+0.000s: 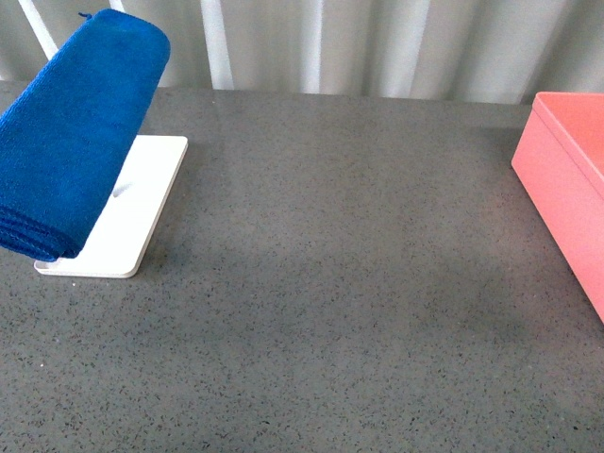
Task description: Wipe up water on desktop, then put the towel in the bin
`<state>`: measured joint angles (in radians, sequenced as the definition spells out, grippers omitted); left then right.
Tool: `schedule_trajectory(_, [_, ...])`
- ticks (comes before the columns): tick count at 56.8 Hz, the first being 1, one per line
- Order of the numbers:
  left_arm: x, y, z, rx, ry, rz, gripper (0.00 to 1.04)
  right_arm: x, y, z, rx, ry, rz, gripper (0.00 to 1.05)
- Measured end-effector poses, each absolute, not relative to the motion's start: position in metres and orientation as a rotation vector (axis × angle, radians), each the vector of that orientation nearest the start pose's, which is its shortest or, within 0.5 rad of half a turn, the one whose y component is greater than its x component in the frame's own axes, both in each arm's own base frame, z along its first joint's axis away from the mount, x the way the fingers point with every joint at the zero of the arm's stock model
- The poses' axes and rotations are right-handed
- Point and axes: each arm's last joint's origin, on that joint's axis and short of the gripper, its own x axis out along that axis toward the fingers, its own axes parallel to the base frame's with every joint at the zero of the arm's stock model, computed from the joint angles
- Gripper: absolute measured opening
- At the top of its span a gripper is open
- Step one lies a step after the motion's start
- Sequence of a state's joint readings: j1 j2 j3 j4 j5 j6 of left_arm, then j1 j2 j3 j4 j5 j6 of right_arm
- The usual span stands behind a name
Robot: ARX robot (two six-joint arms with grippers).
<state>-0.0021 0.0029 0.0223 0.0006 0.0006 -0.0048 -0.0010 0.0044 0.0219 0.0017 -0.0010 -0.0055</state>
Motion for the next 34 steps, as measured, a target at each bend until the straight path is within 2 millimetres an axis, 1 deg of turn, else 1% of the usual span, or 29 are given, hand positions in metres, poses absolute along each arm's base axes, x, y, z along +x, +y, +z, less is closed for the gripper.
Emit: schedule_trajectory(34, [0.0965,-0.0002,0.1709,-0.005,-0.02,-0.003,0.98,0.0966,-0.0001,0.1708,-0.006,-0.019,0.0,0.98])
